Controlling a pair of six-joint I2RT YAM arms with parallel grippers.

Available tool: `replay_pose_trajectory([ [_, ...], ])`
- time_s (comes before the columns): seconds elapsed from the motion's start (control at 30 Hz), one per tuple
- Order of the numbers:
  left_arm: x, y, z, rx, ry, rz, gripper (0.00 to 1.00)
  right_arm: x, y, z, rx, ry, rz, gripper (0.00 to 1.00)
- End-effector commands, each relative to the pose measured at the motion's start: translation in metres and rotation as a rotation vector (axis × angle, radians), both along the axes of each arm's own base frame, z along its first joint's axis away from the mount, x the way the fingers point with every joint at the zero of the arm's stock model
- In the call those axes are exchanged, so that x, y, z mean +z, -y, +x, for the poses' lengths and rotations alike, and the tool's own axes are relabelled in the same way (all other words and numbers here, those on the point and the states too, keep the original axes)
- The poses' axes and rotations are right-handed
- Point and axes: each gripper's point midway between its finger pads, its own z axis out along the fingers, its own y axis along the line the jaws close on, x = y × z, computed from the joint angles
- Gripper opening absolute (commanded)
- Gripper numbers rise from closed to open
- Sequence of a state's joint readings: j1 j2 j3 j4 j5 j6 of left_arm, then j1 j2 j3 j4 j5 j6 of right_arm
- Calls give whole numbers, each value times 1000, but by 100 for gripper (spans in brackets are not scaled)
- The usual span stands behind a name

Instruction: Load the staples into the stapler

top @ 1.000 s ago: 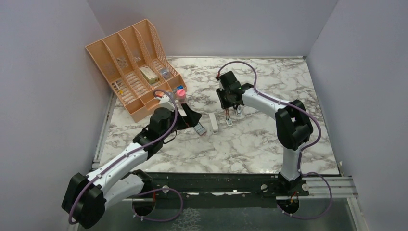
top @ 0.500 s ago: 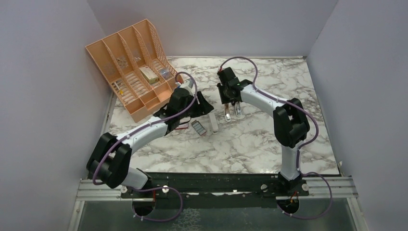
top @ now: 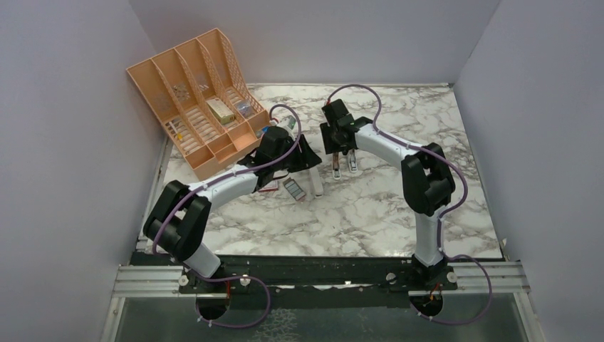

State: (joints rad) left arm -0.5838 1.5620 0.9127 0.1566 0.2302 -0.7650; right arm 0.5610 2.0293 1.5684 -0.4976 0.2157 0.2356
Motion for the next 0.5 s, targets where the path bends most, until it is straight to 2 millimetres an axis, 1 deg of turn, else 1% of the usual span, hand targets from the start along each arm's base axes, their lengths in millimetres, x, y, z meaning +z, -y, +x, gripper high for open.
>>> replay_pose_trajectory([
  [0.0, 14, 9, 4, -28, 37, -34, 51, 3, 0, -5, 11, -27, 12, 51],
  [0.07, 13, 10, 4, -33, 33, -34, 51, 2, 2, -9, 9, -36, 11, 51],
  [0.13, 11, 11, 5, -36, 27, -34, 50, 3, 4, -11, 3, -39, 11, 49],
  [0.33, 7, 21, 9, -58, 13, -47, 41, -1, 8, -13, -16, -51, -7, 34],
  [0.47, 3, 32, 14, -81, -12, -68, 39, 6, 8, -8, -23, -26, -7, 28],
])
